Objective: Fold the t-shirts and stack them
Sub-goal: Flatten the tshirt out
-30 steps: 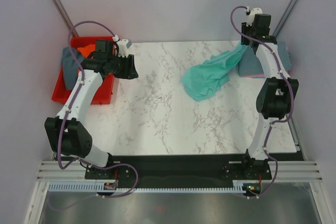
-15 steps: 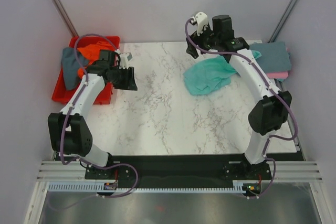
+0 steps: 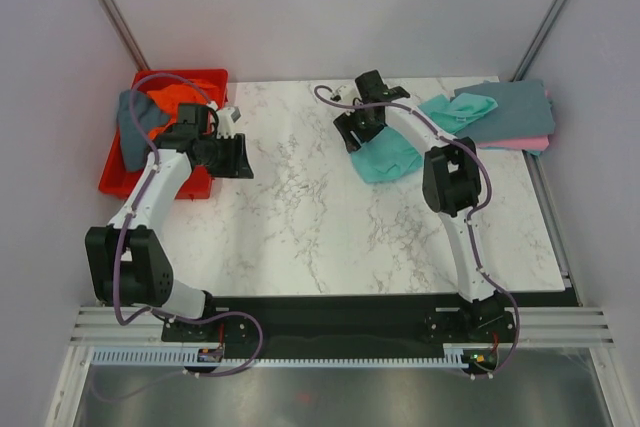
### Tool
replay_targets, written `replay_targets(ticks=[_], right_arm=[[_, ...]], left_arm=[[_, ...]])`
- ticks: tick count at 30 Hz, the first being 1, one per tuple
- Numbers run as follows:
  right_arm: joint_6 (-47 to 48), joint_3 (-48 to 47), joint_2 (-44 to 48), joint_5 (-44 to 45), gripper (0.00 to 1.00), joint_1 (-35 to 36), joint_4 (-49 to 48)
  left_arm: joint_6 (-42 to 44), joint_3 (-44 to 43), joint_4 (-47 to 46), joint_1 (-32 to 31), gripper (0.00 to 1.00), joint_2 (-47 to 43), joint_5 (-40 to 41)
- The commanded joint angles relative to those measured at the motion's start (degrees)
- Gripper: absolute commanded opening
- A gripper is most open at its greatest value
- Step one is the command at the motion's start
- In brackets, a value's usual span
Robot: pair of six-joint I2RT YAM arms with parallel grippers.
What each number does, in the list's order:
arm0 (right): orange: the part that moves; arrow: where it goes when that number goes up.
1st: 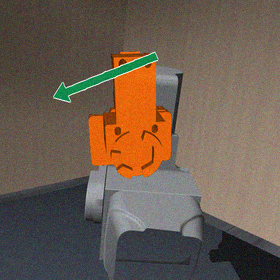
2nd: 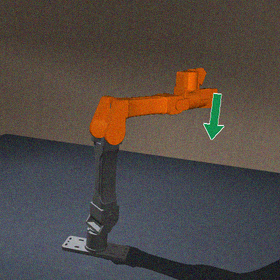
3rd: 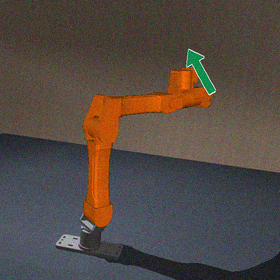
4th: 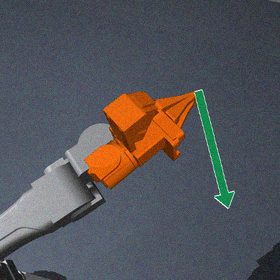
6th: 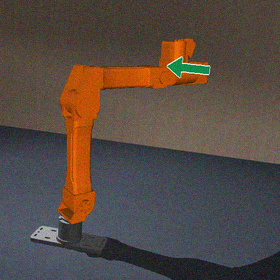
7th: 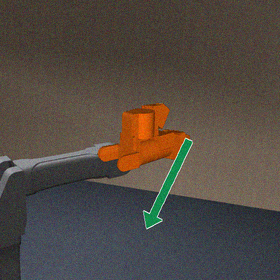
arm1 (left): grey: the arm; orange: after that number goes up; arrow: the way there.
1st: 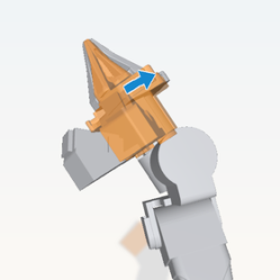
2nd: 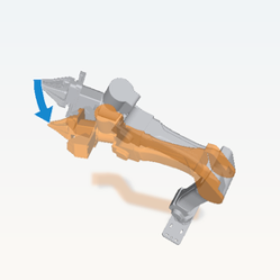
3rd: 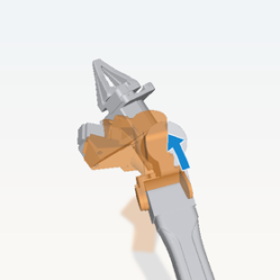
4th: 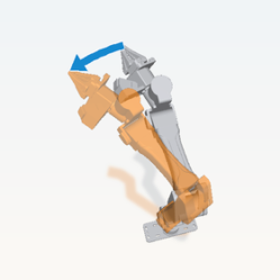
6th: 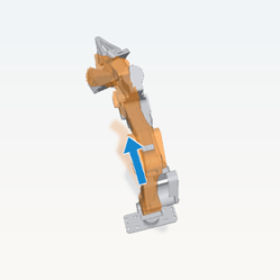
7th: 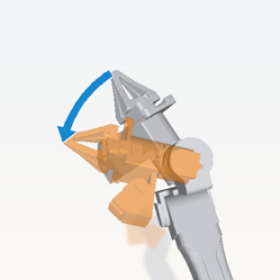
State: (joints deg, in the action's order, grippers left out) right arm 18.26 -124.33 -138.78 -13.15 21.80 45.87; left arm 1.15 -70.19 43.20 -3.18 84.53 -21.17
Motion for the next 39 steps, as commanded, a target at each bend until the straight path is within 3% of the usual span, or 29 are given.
replay_targets(ticks=[1, 7, 8, 9, 21, 34, 36, 39], right_arm=[[1.6, -4.43, 1.59, 1.28, 0.72, 2.8, 1.42], [2.3, -4.6, 0.44, 4.0, 0.72, 5.7, 1.33], [2.39, -4.6, 0.35, 5.22, 0.72, 5.88, 1.24], [2.48, -4.52, 0.27, 5.67, 0.72, 6.23, 1.24], [3.97, -3.46, -0.87, 16.04, 0.72, 6.59, -0.25], [3.8, -3.81, -3.34, 17.36, 0.67, 6.59, -0.6], [3.54, -3.9, -3.51, 17.45, 0.65, 6.59, -0.87], [3.1, -4.42, -3.6, 17.89, 0.53, 6.59, -1.39]], left_arm=[[1.67, 1.46, -0.4, 1.33, 0.54, -2.09, -1.24], [1.67, 1.73, -0.4, 1.69, 0.54, -2.88, -1.24], [-3.21, 1.55, 0.12, 1.69, 0.54, -2.97, -1.24], [-3.34, 1.46, -7.09, 1.69, 0.55, -3.23, -8.64], [-3.87, 1.81, -7.43, 2.3, 0.55, -4.2, -8.98], [-4.4, 2.08, -7.52, 3.09, 0.55, -4.29, -9.86], [-4.49, 2.17, -7.52, 3.09, 0.55, -4.38, -10.12], [-4.66, 2.52, -7.69, 4.75, 0.55, -4.55, -10.3]])
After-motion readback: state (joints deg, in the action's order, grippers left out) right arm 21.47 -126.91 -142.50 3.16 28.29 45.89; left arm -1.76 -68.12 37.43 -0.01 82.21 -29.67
